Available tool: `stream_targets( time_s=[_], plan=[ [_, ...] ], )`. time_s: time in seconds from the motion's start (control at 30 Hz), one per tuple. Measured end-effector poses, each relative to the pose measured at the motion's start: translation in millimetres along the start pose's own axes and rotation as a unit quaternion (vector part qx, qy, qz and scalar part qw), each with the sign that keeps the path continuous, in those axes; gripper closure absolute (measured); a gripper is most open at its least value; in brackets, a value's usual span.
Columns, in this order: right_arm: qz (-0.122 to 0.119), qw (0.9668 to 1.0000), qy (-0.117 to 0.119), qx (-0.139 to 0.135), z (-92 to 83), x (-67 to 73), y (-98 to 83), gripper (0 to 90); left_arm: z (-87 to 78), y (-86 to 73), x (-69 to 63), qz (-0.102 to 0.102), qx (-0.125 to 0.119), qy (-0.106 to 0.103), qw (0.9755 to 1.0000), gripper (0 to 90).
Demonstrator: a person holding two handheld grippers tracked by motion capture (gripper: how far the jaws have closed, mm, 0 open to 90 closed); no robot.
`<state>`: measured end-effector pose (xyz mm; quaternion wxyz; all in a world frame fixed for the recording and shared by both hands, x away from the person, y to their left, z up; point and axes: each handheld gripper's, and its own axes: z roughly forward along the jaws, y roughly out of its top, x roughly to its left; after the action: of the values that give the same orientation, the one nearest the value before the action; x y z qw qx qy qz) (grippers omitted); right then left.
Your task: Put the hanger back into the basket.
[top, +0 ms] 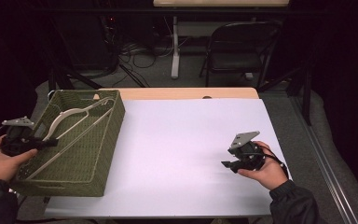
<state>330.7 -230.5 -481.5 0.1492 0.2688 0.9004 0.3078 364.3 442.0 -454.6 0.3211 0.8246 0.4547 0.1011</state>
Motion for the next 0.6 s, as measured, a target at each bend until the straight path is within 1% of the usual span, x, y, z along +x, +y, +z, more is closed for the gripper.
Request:
stream_targets(
  time_s=[0.03, 0.13, 0.17, 0.27, 0.3, 0.37, 0.43, 0.5, 0.6],
  plan=[
    [-0.002, 0.9998, 0.002, 0.021, -3.1, -0.9, 1.0, 45.8, 3.9, -1.1, 0.0, 0.0, 0.006, 0.0, 1.0, 86.9],
    [-0.001, 0.9998, 0.001, 0.02, -2.6, -0.8, 0.1, 45.8, 13.2, -2.8, -0.7, 0.005, 0.025, 0.0, 0.9997, 86.9],
    [-0.003, 0.9998, 0.001, 0.021, -2.5, -0.9, 0.0, 45.9, 16.2, -4.0, -1.0, 0.005, 0.022, 0.001, 0.9997, 86.9],
    [-0.002, 0.9998, 0.004, 0.018, 0.2, 0.1, -1.3, 45.7, 20.2, -5.8, -0.4, -0.001, 0.022, 0.003, 0.9998, 86.7],
    [-0.001, 0.9999, 0.004, 0.015, 1.0, 0.3, -1.7, 45.7, 22.1, -6.5, -0.1, -0.001, 0.032, 0.01, 0.9994, 86.7],
    [0.0, 0.9997, 0.003, 0.024, 0.7, 0.8, -1.7, 45.7, 24.4, -7.4, 0.0, -0.001, 0.045, 0.021, 0.9988, 86.4],
    [-0.001, 0.9998, 0.004, 0.021, 1.7, 0.9, -2.3, 45.7, 25.7, -8.0, -0.1, 0.003, 0.061, 0.034, 0.9976, 85.8],
    [0.001, 0.9999, 0.004, 0.016, 2.1, 1.1, -2.8, 45.7, 25.3, -8.3, 0.0, 0.0, 0.062, 0.047, 0.997, 82.9],
    [0.0, 0.9998, 0.002, 0.02, 1.3, 0.7, -3.4, 45.7, 22.6, -8.7, 0.5, -0.005, 0.055, 0.054, 0.9971, 81.7]
  ],
)
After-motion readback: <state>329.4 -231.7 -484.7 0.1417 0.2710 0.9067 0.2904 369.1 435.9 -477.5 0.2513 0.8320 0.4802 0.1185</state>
